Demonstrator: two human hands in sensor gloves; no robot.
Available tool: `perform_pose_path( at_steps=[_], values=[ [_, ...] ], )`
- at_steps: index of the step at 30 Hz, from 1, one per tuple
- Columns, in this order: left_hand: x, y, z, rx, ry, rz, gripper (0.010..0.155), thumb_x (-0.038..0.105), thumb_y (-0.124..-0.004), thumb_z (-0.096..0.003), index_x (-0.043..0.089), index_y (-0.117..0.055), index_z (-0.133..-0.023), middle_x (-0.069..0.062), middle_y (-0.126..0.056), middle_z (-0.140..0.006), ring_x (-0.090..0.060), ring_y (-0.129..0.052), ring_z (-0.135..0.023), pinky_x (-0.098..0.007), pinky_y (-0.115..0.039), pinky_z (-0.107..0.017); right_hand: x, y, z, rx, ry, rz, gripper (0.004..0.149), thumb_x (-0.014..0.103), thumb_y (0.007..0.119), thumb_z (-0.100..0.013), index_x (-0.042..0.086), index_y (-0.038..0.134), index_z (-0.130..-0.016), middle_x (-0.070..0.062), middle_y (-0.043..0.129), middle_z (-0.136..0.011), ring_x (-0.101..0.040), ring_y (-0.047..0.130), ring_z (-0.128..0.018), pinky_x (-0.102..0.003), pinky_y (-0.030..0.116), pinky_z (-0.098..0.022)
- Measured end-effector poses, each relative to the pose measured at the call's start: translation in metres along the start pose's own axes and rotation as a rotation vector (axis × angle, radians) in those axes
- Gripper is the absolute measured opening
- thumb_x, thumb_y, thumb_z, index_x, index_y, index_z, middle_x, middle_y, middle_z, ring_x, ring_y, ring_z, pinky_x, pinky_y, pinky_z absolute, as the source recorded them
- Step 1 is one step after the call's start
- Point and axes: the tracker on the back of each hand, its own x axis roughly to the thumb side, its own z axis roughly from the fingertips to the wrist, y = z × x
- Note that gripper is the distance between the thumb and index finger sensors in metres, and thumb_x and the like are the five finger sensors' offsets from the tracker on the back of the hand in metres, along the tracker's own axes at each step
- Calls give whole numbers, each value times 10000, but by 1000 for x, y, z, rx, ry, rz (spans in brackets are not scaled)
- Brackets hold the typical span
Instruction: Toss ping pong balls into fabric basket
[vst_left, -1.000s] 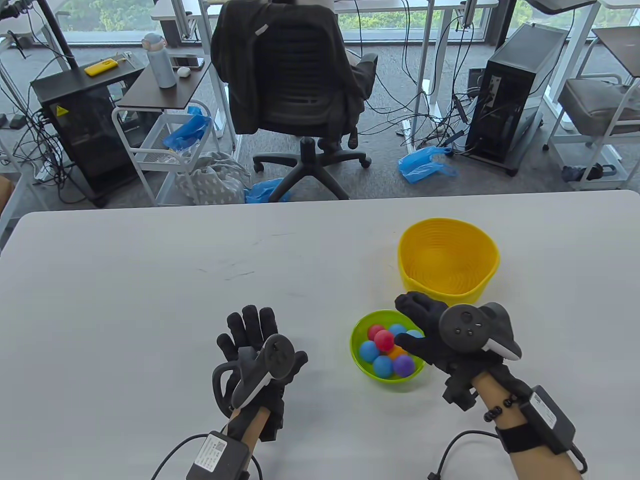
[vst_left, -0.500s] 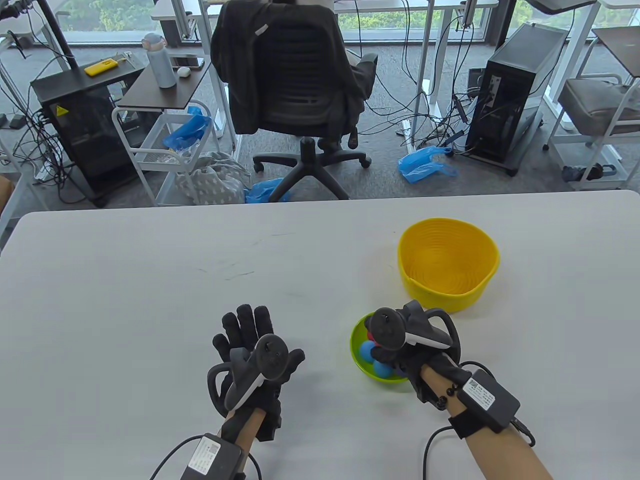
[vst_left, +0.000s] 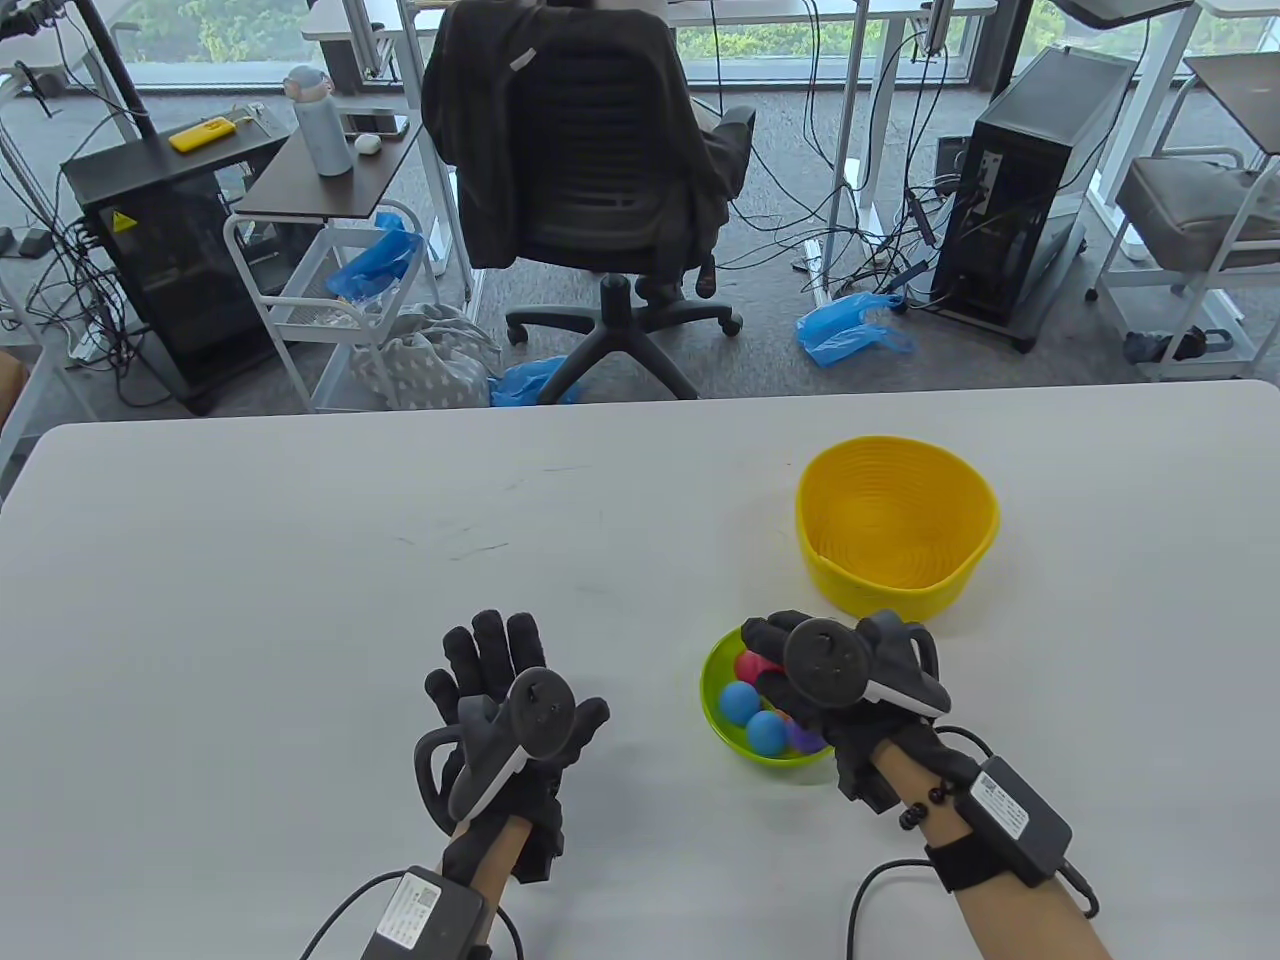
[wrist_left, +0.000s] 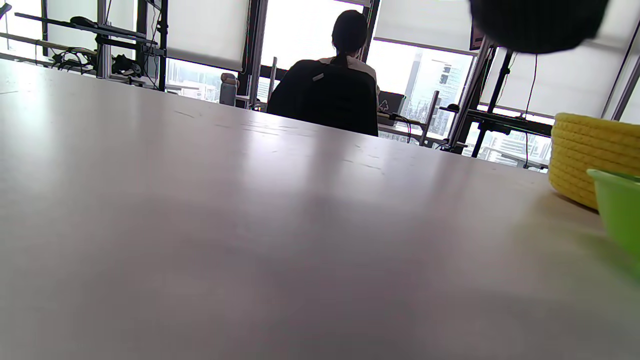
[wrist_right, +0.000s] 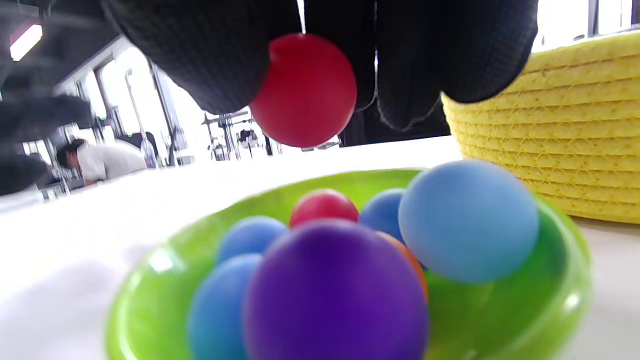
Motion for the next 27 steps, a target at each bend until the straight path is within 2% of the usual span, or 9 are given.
perform_pose_path(
  at_steps=[3, 7, 14, 19, 23, 25, 27],
  values=[
    [-1, 0, 0, -2, 5, 15, 1051, 629, -744, -436, 126, -142, -1137, -204, -26, -1198, -541, -66, -1080, -761, -166, -742, -19, -12, 12, -64, 21, -179, 548, 309, 871, -510, 185, 716, -1021, -226, 773, -1023, -452, 947, -745, -563, 854, -527],
    [0, -1, 0, -9, 7, 30, 1050, 627, -745, -437, 127, -143, -1137, -203, -24, -1198, -541, -66, -1080, -761, -164, -742, -45, -19, 23, -114, 60, -388, 539, 296, 861, -519, 177, 715, -1024, -243, 743, -1034, -448, 933, -747, -532, 851, -535],
    [4, -5, 0, -37, -3, 37, 1049, 625, -746, -437, 128, -142, -1136, -202, -22, -1198, -539, -61, -1080, -761, -161, -742, -90, -18, 29, -197, 221, -816, 553, 322, 828, -541, 131, 684, -1041, -263, 737, -1021, -435, 949, -710, -506, 867, -507],
    [9, -9, 0, -49, -15, 13, 1049, 627, -744, -437, 126, -145, -1137, -205, -26, -1198, -542, -62, -1078, -761, -164, -741, -118, -12, 31, -232, 318, -1112, 583, 358, 780, -581, 116, 600, -1081, -272, 684, -1042, -404, 934, -746, -474, 873, -534],
    [11, -11, -1, -58, -19, 1, 1050, 627, -745, -437, 126, -143, -1136, -206, -23, -1197, -542, -59, -1077, -761, -162, -741, -134, -7, 33, -271, 327, -1386, 746, 397, 697, -618, 6, 325, -1133, -359, 501, -1082, -441, 806, -884, -497, 791, -648],
    [12, -11, -1, -59, -21, -1, 1051, 628, -744, -437, 125, -142, -1136, -206, -22, -1196, -542, -58, -1077, -762, -163, -740, -141, -7, 34, -279, 318, -1462, 824, 418, 632, -640, -64, 149, -1102, -418, 387, -1073, -465, 717, -940, -512, 730, -686],
    [12, -12, -1, -58, -21, -3, 1050, 627, -744, -438, 125, -143, -1137, -207, -24, -1197, -543, -60, -1076, -762, -164, -740, -146, -9, 37, -303, 334, -1473, 860, 430, 591, -650, -119, 69, -1056, -463, 333, -1043, -478, 680, -954, -517, 711, -694]
  ],
)
